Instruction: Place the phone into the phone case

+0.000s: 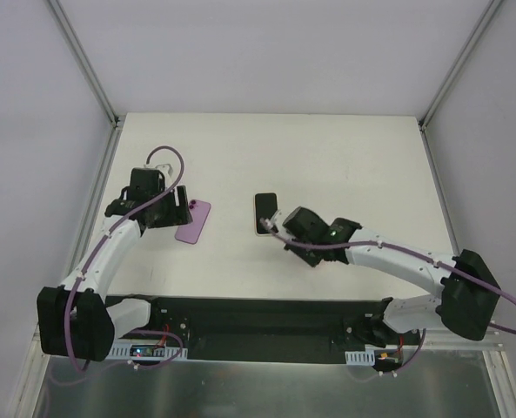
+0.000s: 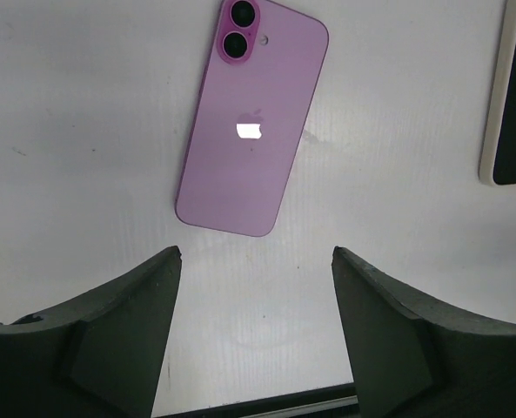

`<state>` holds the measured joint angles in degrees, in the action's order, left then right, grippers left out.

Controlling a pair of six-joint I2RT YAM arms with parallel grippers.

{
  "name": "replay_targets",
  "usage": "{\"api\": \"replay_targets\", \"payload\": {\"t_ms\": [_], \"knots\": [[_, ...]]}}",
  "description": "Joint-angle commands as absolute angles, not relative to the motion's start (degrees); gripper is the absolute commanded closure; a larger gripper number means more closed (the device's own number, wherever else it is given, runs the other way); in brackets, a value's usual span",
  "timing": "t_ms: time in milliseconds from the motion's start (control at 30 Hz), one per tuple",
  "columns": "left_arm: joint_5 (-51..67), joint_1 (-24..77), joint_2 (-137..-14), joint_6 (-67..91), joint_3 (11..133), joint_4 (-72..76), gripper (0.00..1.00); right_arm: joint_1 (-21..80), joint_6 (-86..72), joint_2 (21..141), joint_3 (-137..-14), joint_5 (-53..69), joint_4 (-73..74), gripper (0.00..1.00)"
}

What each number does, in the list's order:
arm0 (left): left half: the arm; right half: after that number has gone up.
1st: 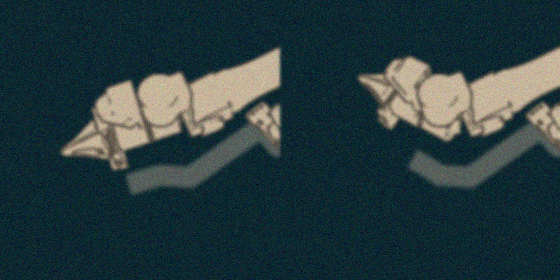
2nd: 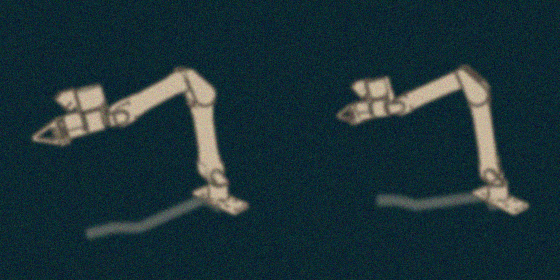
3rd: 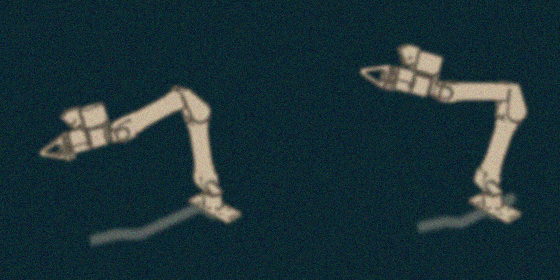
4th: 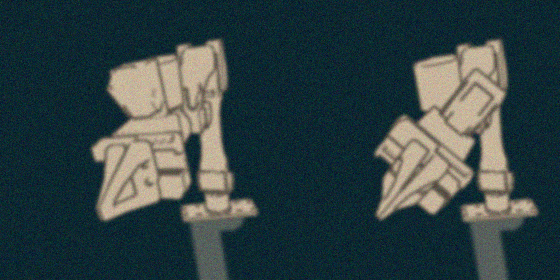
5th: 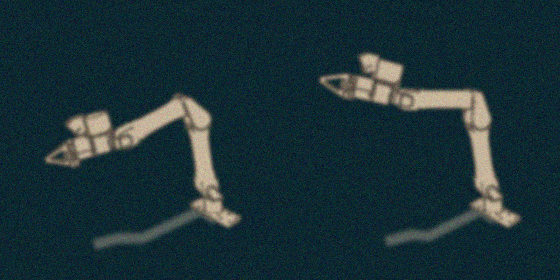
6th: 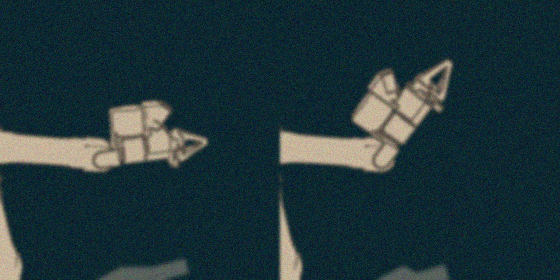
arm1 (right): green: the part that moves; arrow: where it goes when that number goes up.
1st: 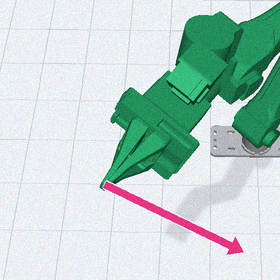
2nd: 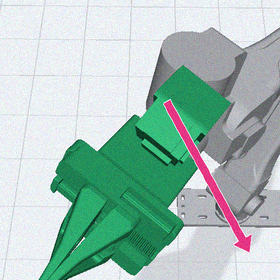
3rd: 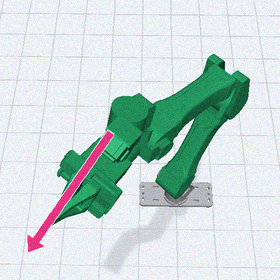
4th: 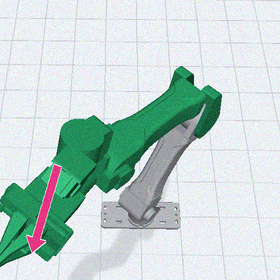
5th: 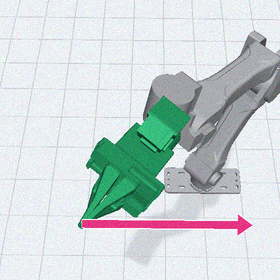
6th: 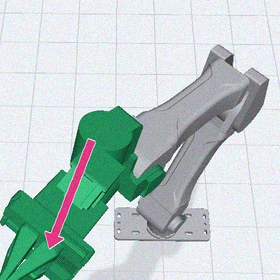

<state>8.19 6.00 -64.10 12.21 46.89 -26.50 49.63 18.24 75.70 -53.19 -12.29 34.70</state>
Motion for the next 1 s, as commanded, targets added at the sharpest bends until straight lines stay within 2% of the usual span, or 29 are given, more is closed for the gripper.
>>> {"api": "replay_targets", "payload": {"t_ms": [0, 167, 267, 300, 400, 433, 467, 633, 667, 733, 767, 967], "knots": [[11.2, 6.0, -67.5, 12.5, 49.5, -29.2, 0.3, 61.0, 30.5, 74.7, -49.8, -10.4, 38.1, 0.96], [9.8, 6.3, -71.1, 10.5, 50.9, -30.3, 0.27, 66.5, 31.0, 77.4, -49.0, -10.8, 39.9, 0.95], [7.2, 8.3, -73.1, 6.3, 51.2, -30.1, 0.26, 68.9, 32.1, 77.5, -47.7, -10.6, 38.2, 0.86], [6.6, 9.7, -74.3, 4.4, 52.0, -30.0, 0.25, 69.3, 32.2, 77.5, -47.8, -10.5, 37.9, 0.79], [5.6, 10.8, -77.8, -0.8, 54.0, -29.6, 0.26, 69.5, 32.2, 77.1, -48.2, -11.3, 36.8, 0.66], [6.0, 11.0, -78.6, -2.5, 54.1, -29.3, 0.2, 69.6, 32.3, 76.8, -48.3, -11.8, 36.6, 0.63], [5.5, 11.2, -79.4, -3.9, 54.4, -29.0, 0.18, 69.6, 32.2, 76.5, -48.5, -12.7, 36.4, 0.54], [2.8, 11.3, -86.2, -7.2, 55.9, -28.7, 0.11, 69.5, 29.2, 70.9, -48.5, -16.5, 34.2, 0.31], [2.4, 11.3, -88.0, -8.2, 56.2, -28.7, 0.1, 69.5, 28.4, 69.4, -48.1, -17.6, 32.4, 0.21], [1.1, 11.7, -89.7, -9.1, 57.2, -28.6, 0.09, 69.5, 25.8, 64.6, -45.4, -17.8, 29.9, 0.11], [0.8, 11.9, -91.0, -10.1, 57.7, -28.6, 0.09, 69.5, 25.1, 62.8, -44.5, -18.0, 27.3, 0.02], [2.4, 12.9, -94.4, -12.1, 59.9, -28.3, 0.1, 69.4, 19.9, 50.6, -39.8, -25.1, 21.5, 0.04]]}}
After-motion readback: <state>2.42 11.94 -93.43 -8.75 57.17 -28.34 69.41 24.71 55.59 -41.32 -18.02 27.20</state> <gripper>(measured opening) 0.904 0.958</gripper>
